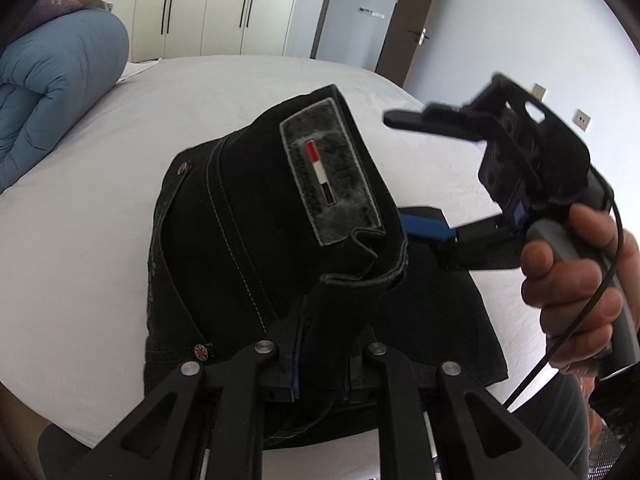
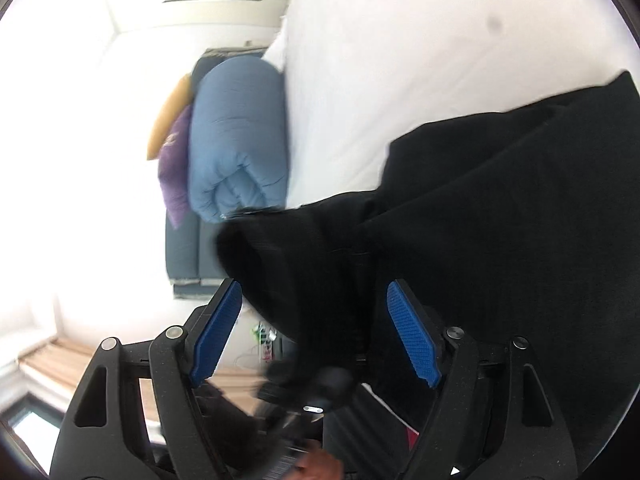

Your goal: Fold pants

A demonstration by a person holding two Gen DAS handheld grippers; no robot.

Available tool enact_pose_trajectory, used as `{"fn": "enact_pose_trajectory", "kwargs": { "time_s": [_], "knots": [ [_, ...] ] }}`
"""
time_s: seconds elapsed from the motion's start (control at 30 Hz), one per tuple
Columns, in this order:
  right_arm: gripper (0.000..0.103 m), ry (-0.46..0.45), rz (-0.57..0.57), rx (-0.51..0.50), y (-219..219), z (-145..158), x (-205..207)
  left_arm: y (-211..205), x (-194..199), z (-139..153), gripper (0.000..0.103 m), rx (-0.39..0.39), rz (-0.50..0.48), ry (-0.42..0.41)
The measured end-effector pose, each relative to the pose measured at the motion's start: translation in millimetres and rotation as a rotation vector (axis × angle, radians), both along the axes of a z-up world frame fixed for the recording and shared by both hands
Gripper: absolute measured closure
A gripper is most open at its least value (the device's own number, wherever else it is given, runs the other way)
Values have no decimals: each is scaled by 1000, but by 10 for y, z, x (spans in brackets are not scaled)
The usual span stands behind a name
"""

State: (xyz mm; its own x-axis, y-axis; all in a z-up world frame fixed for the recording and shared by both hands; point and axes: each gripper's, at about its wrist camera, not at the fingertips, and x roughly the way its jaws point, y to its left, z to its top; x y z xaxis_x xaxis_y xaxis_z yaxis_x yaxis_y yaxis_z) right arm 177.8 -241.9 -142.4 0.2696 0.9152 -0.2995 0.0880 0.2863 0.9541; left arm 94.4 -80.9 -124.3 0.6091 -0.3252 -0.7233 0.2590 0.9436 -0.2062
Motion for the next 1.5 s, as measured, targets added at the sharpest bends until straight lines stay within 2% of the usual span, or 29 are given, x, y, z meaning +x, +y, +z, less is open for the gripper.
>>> {"fn": "enact_pose_trajectory", "kwargs": {
  "time_s": [0.1, 0.23, 0.27, 0.3, 0.33, 0.37, 0.4, 0.57, 0.73, 0.8, 0.9, 1.17, 1.27, 1.5],
  "knots": [
    [28, -2, 35, -61, 10, 16, 38, -184, -82, -60, 90, 65, -47, -10],
    [29, 12, 78, -229, 8, 27, 66, -437, -136, -54, 90, 169, -96, -45],
    [33, 6, 84, -253, -5, 33, 57, -495, -163, -60, 90, 195, -111, -56],
    [48, -5, 90, -269, 84, 48, -34, -525, -177, -69, 90, 210, -121, -63],
    [57, -15, 98, -283, 75, 56, -66, -567, -204, -79, 90, 227, -134, -71],
    [70, -16, 100, -292, 59, 60, -95, -618, -228, -86, 90, 242, -149, -76],
    [76, -18, 94, -310, 12, 76, -113, -646, -256, -94, 90, 247, -159, -80],
    [77, -33, 85, -430, -152, 133, -248, -851, -332, -104, 90, 273, -212, -90],
    [77, 15, 55, -446, -389, 25, -327, -997, -272, -156, 90, 287, -243, -68],
    [90, -24, 61, -484, -418, 56, -352, -1029, -256, -129, 90, 282, -250, -64],
    [91, -80, 60, -520, -472, 144, -333, -1121, -204, -74, 90, 280, -262, -78],
    [91, -95, 14, -525, -865, 185, -296, -1457, -159, -80, 90, 296, -331, -97],
    [91, -75, -12, -501, -1018, 55, -341, -1487, -176, -179, 90, 309, -349, -85],
    [91, -55, -50, -464, -1071, -285, -381, -1568, -222, -463, 86, 321, -367, -57]
  ]
}}
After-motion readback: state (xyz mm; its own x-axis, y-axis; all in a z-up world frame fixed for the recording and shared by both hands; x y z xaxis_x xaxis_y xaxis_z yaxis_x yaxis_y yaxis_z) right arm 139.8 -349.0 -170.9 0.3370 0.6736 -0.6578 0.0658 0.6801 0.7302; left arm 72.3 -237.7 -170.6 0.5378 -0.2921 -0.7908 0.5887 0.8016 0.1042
